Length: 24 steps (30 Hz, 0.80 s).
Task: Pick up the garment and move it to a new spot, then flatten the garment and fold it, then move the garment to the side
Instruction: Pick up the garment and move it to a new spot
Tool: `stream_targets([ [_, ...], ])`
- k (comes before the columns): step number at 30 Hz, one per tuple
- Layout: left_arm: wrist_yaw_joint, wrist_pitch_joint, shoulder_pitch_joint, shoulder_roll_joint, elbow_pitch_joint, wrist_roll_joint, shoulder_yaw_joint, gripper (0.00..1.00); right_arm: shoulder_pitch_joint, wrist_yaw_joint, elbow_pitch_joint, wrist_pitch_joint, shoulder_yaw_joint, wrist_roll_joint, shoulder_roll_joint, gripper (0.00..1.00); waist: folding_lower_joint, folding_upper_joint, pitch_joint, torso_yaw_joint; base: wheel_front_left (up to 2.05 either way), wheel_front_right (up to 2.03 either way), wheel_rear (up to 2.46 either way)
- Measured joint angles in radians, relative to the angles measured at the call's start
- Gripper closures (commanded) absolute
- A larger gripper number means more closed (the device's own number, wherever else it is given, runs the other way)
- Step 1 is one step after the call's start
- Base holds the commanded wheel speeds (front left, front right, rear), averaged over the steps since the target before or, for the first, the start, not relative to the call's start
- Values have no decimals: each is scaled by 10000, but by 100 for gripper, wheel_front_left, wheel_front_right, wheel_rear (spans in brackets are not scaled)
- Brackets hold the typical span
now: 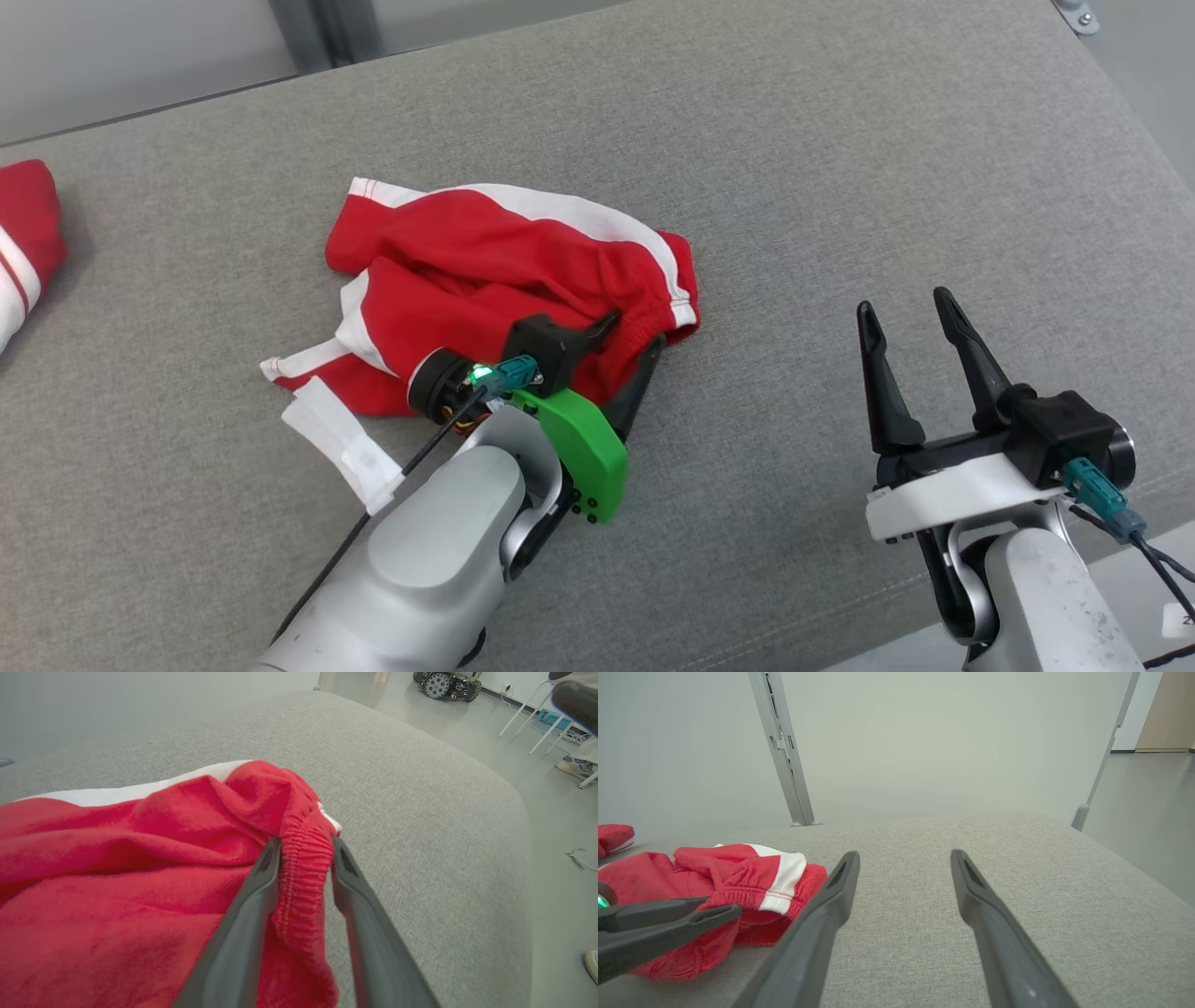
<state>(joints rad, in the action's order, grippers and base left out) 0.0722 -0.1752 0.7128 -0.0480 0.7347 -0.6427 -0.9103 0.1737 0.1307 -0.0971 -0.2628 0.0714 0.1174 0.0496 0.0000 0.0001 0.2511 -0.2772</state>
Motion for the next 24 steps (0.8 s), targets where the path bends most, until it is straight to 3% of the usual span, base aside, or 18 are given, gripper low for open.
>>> stream_targets([
  [11,-589,-813,399,-2,351,-201,-309,0,-141,0,-136,0,-96,-178,-2,0,0,0,-492,670,0,0,0],
  [17,-984,-872,280,-462,-176,267,543,0,-284,0,-219,0,-207,-364,-2,0,0,0,-935,1105,0,0,0],
  [24,-1630,-888,-1244,-1256,-1837,1012,2059,0,-538,0,-297,0,-458,-525,-4,0,0,0,-1509,1632,0,0,0],
])
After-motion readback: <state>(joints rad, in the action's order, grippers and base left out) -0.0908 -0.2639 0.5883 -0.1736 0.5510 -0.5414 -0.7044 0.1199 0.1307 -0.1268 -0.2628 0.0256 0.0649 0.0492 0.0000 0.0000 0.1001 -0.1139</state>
